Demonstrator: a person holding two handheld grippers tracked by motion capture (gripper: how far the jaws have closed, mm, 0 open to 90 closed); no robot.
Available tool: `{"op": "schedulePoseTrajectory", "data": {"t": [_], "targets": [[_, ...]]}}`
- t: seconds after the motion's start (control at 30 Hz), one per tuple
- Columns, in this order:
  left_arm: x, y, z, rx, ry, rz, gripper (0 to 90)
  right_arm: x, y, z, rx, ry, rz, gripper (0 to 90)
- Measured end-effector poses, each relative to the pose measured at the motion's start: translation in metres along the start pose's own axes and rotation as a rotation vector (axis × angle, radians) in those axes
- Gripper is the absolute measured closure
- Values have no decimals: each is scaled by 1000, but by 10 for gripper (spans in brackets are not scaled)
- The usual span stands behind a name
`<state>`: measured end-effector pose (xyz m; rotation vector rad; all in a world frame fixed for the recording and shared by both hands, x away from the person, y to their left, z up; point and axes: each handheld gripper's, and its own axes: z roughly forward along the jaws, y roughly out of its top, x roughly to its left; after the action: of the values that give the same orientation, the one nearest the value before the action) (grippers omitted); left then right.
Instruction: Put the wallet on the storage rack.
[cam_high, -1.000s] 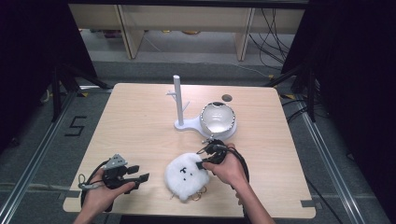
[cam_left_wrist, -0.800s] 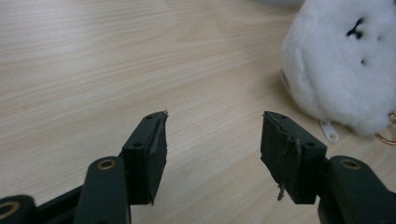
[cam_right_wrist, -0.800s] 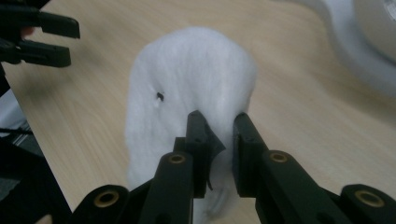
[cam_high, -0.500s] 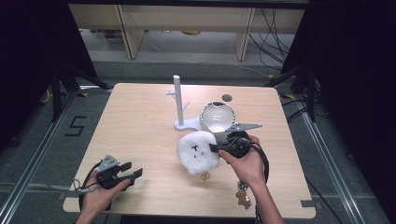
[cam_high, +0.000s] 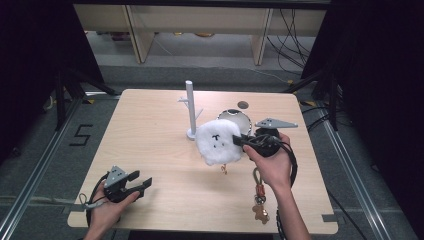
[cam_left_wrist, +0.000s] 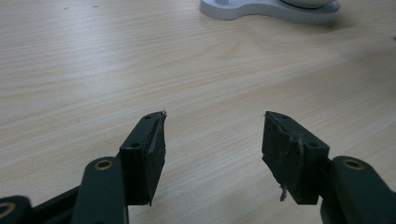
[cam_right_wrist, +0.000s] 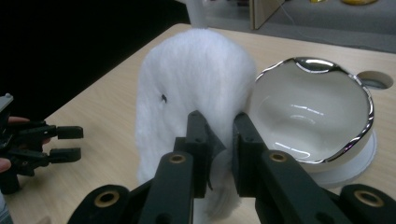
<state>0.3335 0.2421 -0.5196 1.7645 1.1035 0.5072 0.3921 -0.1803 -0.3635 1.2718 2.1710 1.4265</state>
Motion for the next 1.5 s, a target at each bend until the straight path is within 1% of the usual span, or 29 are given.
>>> {"op": "schedulePoseTrajectory", "data": {"t": [0.03,0.07,0.1,0.2,0.27,0.3,0.33,0.37,0.4,0.43,0.47,0.53,0.57,0.73,0.8,0.9,0.93,0.97,1.0,1.03,1.07,1.1,1.13,1.2,1.27,1.3,1.33,1.43,1.5], "targets": [[0,0,0,-2,3,-1,392,-1,1,0,-7,1,-7,804],[1,0,0,-8,4,5,392,-1,3,0,-13,-7,13,804],[2,0,1,-11,4,33,392,-3,4,0,-22,-9,7,804],[3,0,1,-12,8,50,392,-5,6,2,-58,-28,2,804],[3,0,1,-10,13,51,392,-6,8,1,-66,-34,-4,804],[4,0,1,-14,15,55,392,-6,9,1,-68,-28,7,804],[3,-1,2,-20,15,33,392,-7,10,1,-74,-36,16,804],[1,-2,1,-20,20,9,392,-9,12,1,-85,-38,5,804],[4,0,2,-34,17,63,393,-10,14,0,-93,-48,10,804],[4,0,2,-33,22,55,393,-11,16,-1,-96,-53,0,804],[4,-1,2,-42,19,55,393,-11,17,-1,-105,-51,15,803],[4,-1,3,-57,11,50,394,-13,20,-2,-123,-59,8,803],[3,-1,2,-46,25,45,393,-14,22,-3,-130,-60,9,804],[4,-2,2,-50,29,47,394,-21,33,-5,-174,-84,4,803],[5,-2,3,-69,14,63,394,-22,35,-5,-168,-93,7,803],[3,-3,1,-61,34,42,394,-26,41,-5,-172,-97,2,803],[4,-3,1,-63,31,45,394,-25,43,-5,-178,-104,15,803],[3,-3,1,-62,34,39,394,-28,47,-5,-188,-99,1,803],[2,-3,1,-58,39,30,395,-28,48,-5,-194,-106,12,803],[4,-3,3,-75,19,54,395,-28,48,-5,-194,-106,12,803],[3,-3,3,-75,18,46,394,-29,50,-4,-196,-107,16,803],[4,-2,4,-85,11,61,395,-31,52,-4,-198,-103,21,803],[3,-3,3,-78,21,45,395,-32,53,-4,-203,-112,18,803],[2,-3,3,-77,24,41,395,-35,56,-2,-213,-115,10,803],[3,-3,3,-79,20,45,395,-35,59,-2,-207,-125,31,803],[3,-3,3,-79,21,47,395,-38,60,-1,-220,-125,3,803],[3,-3,3,-78,20,44,395,-37,62,0,-221,-130,21,803],[3,-3,3,-77,19,48,395,-41,64,2,-227,-134,10,803],[2,-3,3,-76,21,41,395,-42,65,4,-221,-137,39,803]]}}
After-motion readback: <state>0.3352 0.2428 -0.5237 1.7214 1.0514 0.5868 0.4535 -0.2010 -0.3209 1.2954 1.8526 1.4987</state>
